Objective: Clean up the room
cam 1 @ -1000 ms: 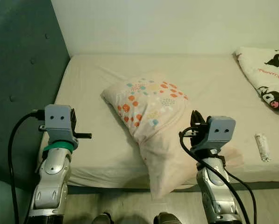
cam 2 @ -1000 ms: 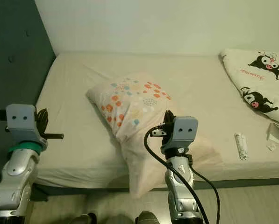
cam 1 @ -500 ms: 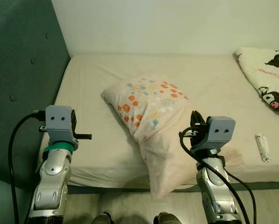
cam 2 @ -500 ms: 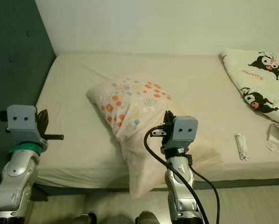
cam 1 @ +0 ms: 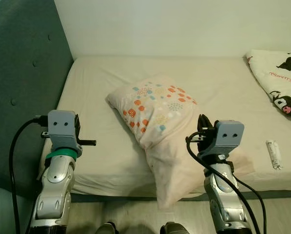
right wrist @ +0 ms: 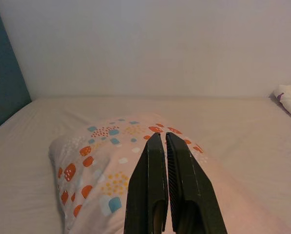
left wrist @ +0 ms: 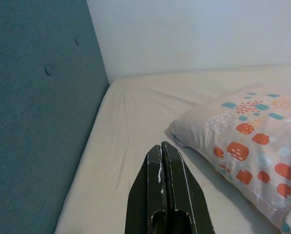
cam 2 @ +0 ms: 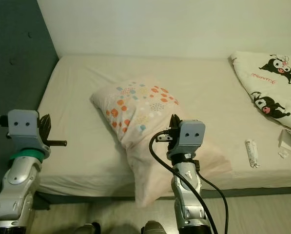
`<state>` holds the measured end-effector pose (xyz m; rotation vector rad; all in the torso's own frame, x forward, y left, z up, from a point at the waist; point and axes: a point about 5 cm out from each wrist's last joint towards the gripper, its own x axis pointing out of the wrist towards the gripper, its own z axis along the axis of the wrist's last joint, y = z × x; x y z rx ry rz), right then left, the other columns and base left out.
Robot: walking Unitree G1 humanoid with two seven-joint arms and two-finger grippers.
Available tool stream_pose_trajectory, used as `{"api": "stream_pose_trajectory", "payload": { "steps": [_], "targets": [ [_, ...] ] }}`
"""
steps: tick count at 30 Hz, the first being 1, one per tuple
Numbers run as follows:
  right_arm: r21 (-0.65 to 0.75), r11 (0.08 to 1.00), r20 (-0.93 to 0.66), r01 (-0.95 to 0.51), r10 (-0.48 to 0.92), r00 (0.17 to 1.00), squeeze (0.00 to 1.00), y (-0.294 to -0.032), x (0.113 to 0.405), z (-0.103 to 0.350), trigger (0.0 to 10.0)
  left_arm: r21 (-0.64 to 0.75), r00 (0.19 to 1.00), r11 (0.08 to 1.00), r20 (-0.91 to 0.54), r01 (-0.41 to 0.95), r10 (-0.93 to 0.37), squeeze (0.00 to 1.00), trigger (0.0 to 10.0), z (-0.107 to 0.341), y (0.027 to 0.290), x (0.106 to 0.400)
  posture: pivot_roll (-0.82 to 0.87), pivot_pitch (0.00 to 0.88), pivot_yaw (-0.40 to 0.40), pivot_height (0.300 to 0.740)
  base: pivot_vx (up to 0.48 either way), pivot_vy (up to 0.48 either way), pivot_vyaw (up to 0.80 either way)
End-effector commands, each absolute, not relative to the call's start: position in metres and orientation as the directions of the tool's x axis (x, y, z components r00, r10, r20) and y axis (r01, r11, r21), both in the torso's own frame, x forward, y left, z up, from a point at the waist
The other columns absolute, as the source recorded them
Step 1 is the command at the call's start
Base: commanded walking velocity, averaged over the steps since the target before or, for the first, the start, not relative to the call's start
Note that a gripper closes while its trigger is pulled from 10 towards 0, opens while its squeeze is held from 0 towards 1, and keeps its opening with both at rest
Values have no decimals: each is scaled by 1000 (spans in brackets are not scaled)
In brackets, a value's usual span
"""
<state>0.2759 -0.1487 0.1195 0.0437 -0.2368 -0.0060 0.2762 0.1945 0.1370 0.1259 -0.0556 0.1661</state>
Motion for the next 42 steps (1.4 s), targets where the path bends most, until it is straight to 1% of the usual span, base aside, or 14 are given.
{"api": "stream_pose_trajectory", "payload": {
  "steps": [1,9,13,17,19,31,42],
  "targets": [
    [50,999,225,0,-11,974,0,-149,276,116,10000,128,987,979,51,-160,155,0,10000,133,192,276,14,0,-5,740,0,0,0],
    [55,999,221,-2,-10,975,0,-149,276,116,10000,127,987,979,50,-157,152,0,10000,132,191,276,10,0,-7,740,0,0,0],
    [83,996,210,16,-33,977,0,-152,276,116,10000,123,987,980,48,-157,153,0,10000,131,189,275,3,0,-18,740,0,0,0],
    [61,998,209,-8,-5,978,0,-149,275,116,10000,118,987,980,34,-161,158,0,10000,126,189,274,-7,0,-17,740,0,0,0],
    [43,999,209,4,-13,978,0,-152,274,114,10000,117,988,981,30,-157,155,0,10000,125,188,273,-11,0,-19,740,0,0,0],
    [42,999,208,3,-12,978,0,-151,271,113,10000,115,990,983,30,-140,138,0,10000,126,185,276,-25,0,-6,740,0,0,0],
    [46,999,195,9,-18,981,0,-152,268,111,10000,117,990,983,27,-140,137,0,10000,125,185,274,-19,0,-11,740,0,0,0]
  ]
}}
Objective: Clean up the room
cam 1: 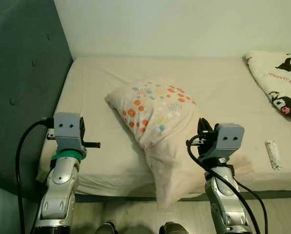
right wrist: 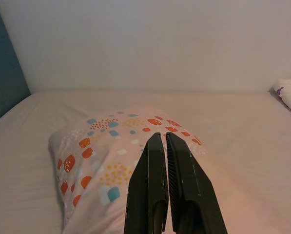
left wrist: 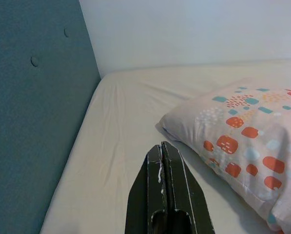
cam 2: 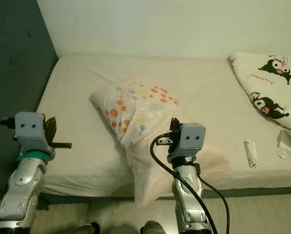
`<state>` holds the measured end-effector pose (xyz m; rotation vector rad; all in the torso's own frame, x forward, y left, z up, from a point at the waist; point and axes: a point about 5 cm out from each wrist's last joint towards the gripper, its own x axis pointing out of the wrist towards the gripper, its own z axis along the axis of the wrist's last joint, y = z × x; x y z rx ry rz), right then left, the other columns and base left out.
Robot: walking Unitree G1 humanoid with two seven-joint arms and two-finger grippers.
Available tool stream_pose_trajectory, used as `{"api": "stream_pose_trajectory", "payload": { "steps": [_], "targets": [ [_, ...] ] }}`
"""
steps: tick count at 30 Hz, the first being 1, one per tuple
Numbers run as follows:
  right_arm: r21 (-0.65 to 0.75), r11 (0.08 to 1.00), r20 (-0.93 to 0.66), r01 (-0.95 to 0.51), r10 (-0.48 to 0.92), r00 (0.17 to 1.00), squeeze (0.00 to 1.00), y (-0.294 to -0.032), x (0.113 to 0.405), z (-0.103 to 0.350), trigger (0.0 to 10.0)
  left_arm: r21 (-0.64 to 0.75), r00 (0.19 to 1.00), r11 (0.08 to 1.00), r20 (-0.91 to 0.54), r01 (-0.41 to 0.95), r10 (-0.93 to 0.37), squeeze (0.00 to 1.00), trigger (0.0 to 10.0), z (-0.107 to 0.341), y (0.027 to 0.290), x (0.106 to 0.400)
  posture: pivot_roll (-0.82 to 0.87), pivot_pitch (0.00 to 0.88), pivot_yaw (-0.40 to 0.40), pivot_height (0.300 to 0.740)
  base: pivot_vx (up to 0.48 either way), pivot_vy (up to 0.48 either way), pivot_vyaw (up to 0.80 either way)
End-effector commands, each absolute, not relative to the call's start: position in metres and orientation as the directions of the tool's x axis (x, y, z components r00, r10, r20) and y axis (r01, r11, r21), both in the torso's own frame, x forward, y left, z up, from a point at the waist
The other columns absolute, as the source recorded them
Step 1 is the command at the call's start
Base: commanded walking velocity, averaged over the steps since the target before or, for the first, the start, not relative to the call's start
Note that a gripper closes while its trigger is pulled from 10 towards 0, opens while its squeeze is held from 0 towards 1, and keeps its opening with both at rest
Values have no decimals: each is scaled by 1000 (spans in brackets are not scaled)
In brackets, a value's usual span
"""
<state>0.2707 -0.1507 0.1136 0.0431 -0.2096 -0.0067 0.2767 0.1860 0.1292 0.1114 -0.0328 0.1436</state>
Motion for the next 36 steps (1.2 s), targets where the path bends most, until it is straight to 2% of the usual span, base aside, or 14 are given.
{"api": "stream_pose_trajectory", "payload": {
  "steps": [1,36],
  "targets": [
    [49,999,194,12,-22,981,0,-153,269,111,10000,116,990,983,27,-139,137,0,10000,126,185,274,-19,0,-11,740,0,0,0],
    [44,999,193,-4,-5,981,0,-152,271,111,10000,114,989,983,26,-147,145,0,10000,124,185,274,-14,0,-17,740,0,0,0]
  ]
}}
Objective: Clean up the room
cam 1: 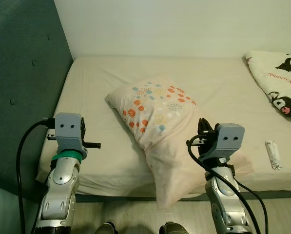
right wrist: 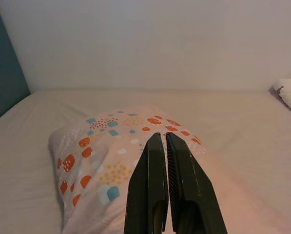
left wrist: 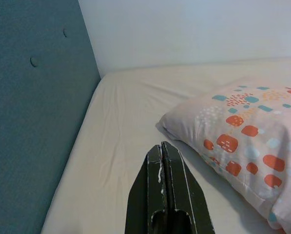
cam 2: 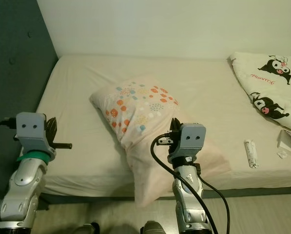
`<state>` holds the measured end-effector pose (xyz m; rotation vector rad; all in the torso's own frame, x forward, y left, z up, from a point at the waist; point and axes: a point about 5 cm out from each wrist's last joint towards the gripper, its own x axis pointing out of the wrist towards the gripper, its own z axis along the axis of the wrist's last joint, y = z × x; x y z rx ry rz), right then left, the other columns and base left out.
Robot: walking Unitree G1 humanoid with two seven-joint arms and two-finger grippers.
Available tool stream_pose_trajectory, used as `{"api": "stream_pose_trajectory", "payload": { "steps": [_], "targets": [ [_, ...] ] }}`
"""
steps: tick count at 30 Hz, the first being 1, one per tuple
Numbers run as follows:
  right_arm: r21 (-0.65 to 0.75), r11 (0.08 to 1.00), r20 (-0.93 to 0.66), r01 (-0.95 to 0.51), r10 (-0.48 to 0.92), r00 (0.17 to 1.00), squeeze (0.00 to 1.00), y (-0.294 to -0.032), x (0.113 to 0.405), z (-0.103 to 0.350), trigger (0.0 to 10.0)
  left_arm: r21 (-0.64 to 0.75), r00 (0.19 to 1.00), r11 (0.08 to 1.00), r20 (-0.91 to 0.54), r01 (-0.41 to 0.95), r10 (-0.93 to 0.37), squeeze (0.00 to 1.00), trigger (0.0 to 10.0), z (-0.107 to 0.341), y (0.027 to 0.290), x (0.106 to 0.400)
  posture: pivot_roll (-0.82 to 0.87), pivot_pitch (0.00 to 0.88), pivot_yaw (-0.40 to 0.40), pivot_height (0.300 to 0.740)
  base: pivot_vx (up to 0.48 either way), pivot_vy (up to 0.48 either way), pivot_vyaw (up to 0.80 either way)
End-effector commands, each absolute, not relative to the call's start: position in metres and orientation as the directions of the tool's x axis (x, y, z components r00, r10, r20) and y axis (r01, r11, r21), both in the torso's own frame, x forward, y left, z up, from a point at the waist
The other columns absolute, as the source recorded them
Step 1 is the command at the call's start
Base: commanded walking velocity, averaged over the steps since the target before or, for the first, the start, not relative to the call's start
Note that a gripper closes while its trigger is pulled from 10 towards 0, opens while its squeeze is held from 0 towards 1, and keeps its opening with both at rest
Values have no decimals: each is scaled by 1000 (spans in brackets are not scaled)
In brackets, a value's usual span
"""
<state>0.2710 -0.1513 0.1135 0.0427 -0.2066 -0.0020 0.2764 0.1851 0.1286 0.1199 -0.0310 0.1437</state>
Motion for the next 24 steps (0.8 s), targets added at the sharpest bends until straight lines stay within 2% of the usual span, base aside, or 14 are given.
{"api": "stream_pose_trajectory", "payload": {
  "steps": [1,12,15,19,24],
  "targets": [
    [43,999,192,-2,-7,981,0,-152,271,111,10000,113,989,982,26,-150,148,0,10000,124,186,274,-13,0,-18,740,0,0,0],
    [39,999,195,-5,-2,981,0,-153,272,112,10000,119,984,977,31,-177,174,0,10000,125,194,276,-16,0,-22,740,0,0,0],
    [37,999,196,-2,-5,981,0,-154,272,112,10000,132,969,960,53,-248,243,0,10000,124,206,275,-20,0,-21,740,0,0,0],
    [38,999,197,-2,-6,980,0,-154,272,113,10000,135,963,954,60,-267,261,0,10000,124,208,275,-20,0,-22,740,0,0,0],
    [31,999,200,-19,13,980,0,-151,272,113,10000,54,949,948,35,-314,313,0,10000,121,216,277,-22,0,-20,740,0,0,0]
  ]
}}
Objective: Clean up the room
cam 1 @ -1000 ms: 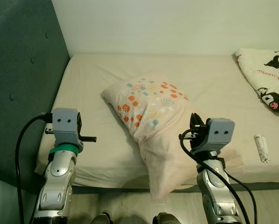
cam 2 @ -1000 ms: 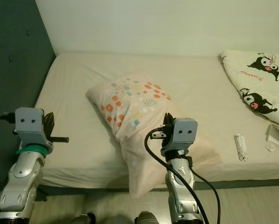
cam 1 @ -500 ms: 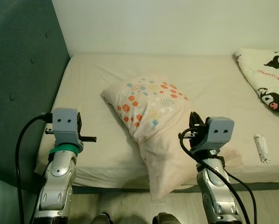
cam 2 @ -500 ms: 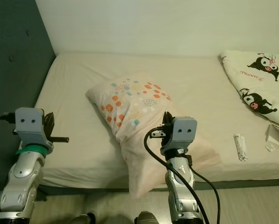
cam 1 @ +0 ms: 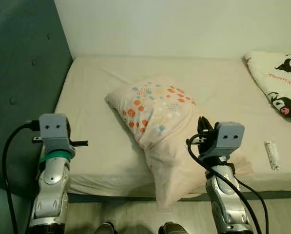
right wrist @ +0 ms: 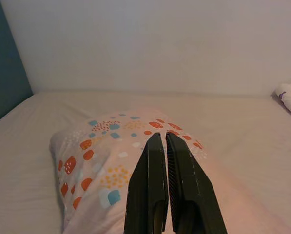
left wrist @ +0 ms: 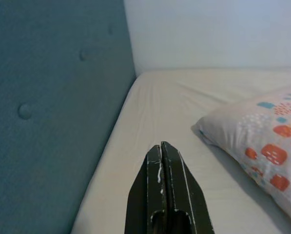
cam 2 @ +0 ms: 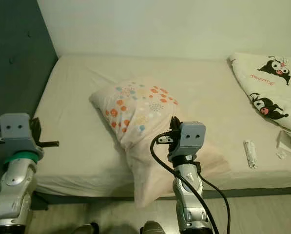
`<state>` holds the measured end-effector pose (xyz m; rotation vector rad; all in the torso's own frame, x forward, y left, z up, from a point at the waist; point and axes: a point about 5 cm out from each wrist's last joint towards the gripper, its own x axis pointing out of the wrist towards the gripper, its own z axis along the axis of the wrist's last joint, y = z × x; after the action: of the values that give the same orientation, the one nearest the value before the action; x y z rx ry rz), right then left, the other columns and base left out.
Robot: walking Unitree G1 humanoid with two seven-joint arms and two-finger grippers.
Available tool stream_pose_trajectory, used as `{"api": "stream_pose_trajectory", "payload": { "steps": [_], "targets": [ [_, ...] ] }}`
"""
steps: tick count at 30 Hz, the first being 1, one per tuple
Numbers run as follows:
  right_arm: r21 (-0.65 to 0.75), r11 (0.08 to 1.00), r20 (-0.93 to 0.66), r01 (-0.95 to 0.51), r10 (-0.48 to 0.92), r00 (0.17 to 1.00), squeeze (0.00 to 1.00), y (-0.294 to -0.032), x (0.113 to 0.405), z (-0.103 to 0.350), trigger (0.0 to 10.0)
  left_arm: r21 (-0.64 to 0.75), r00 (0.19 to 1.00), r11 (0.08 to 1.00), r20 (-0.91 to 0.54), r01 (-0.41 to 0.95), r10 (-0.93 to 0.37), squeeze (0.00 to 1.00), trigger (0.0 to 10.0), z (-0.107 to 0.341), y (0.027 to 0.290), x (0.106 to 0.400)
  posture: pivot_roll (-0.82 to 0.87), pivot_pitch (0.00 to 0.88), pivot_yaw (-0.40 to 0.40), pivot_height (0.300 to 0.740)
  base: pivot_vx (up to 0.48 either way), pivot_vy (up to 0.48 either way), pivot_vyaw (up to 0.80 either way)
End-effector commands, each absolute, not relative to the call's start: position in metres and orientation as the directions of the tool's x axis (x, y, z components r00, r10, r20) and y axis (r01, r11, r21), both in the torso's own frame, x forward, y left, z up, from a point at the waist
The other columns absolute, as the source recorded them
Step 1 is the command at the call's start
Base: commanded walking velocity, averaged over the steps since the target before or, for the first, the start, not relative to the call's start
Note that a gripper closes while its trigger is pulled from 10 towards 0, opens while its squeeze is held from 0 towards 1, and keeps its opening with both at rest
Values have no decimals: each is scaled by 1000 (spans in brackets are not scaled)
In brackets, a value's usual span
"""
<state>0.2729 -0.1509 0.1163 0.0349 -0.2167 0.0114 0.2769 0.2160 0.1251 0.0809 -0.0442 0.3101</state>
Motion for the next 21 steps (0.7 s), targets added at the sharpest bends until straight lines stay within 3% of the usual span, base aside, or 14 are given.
{"api": "stream_pose_trajectory", "payload": {
  "steps": [1,21],
  "targets": [
    [29,999,198,-17,11,980,0,-152,272,112,10000,47,949,948,31,-316,315,0,10000,120,217,277,-24,0,-20,740,0,0,0],
    [24,1000,212,11,-15,977,0,-158,273,116,10000,107,980,975,52,-196,192,0,10000,122,199,284,-41,0,-11,740,0,0,0]
  ]
}}
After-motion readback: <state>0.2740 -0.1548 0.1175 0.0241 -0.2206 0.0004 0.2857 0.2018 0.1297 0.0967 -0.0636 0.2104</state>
